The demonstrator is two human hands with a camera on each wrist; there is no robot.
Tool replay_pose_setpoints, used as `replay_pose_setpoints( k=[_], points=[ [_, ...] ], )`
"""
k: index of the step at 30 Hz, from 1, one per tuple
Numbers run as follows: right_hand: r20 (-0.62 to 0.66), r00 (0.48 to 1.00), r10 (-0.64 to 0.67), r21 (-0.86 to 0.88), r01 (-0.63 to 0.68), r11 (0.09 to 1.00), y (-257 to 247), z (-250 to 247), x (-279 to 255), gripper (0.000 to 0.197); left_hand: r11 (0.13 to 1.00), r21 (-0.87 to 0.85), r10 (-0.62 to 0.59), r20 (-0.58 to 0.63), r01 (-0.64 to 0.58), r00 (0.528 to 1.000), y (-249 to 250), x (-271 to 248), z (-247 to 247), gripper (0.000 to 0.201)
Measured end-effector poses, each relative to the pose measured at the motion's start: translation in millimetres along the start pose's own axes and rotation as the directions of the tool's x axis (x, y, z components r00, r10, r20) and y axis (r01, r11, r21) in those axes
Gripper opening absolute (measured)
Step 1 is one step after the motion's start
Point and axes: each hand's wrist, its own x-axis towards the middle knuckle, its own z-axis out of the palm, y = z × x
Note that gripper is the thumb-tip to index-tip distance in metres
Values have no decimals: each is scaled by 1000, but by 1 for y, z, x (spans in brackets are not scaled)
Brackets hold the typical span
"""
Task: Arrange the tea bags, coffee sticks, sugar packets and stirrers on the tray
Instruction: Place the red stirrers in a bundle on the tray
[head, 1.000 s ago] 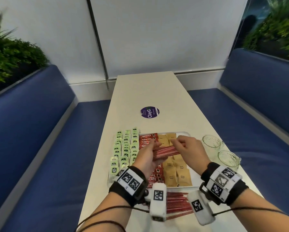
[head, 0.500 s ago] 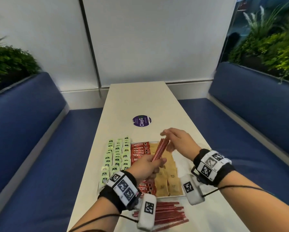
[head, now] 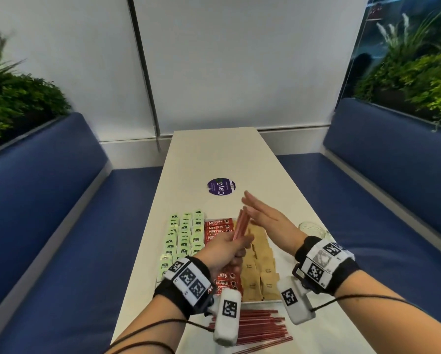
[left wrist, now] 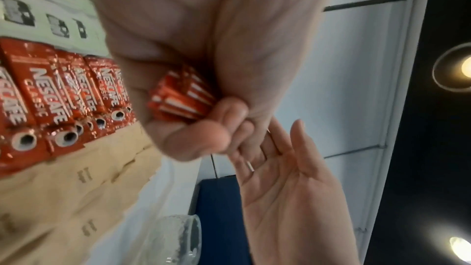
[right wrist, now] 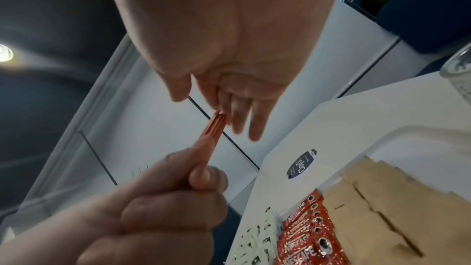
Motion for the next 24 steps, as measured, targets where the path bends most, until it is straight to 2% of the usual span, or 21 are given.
replay_pose_setpoints(
  k=[2, 4, 6, 8, 12, 15, 19, 24],
  points=[
    [10, 1000, -28, -121, 29, 992, -1, 1, -4, 80, 963, -270, -30, -97, 3, 995, 7, 3, 1, 18],
    [92, 995, -40, -248, 62, 967, -1, 6, -12, 104, 850, -526, -96, -148, 4, 984, 15, 4, 3, 20],
    [170, 983, -69, -325, 122, 938, 0, 12, -17, 118, 770, -637, -130, -176, -12, 976, 19, 6, 5, 22],
    [170, 982, -82, -330, 135, 934, 2, 16, -18, 120, 757, -653, -147, -175, -3, 974, 19, 8, 7, 22],
    [93, 992, -81, -326, 107, 939, 3, 20, -17, 111, 757, -653, -154, -138, 27, 978, 12, 11, 9, 26],
    [118, 992, -50, -260, 80, 962, 3, 22, -19, 121, 767, -641, -141, -128, 26, 982, 11, 12, 9, 25],
    [57, 998, -38, -245, 51, 968, 3, 25, -17, 114, 766, -642, -138, -115, 33, 984, 11, 11, 9, 26],
    [75, 997, -20, -241, 37, 970, 7, 27, -17, 119, 807, -588, -133, -91, 54, 987, 4, 13, 7, 27]
  ],
)
